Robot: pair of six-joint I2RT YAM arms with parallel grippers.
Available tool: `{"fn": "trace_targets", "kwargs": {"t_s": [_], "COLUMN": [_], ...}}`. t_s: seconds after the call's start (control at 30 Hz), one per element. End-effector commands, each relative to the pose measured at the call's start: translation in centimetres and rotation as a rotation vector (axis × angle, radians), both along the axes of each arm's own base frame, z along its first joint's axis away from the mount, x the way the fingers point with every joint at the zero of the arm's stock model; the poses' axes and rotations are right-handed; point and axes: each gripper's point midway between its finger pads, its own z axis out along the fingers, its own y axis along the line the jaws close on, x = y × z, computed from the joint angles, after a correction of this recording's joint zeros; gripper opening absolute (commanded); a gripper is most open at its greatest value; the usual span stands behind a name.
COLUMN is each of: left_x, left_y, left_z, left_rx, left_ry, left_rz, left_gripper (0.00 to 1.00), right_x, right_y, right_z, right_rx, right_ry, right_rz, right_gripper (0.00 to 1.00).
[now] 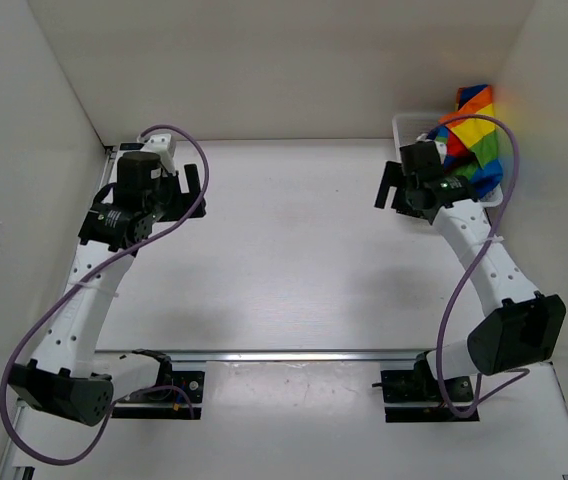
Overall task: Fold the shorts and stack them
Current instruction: Grab the shorts from the pile
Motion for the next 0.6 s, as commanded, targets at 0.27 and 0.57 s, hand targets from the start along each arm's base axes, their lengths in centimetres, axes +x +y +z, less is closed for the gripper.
{"fn": "trace_targets", "kwargs": {"t_s": [0.27,0.57], "left_x": [-0.7,0.4], "left_y": [0.3,-0.1], "left_z": [-0.4,-1.0], "left_rx": [0.005,-0.037], "left_ry": [0.012,0.075], "left_rz": [0.017,0.076], "left_gripper": [0.99,0.99], "right_x": [6.4,16.2], "right_y": [-8.8,-14.6], "right_z": [1.7,-2.2], "right_rx": [0.134,0.191], "right_ry": [-0.057,-0.011], "right_rz": [-0.246,-0.402], "right_gripper": [1.00,1.00]}}
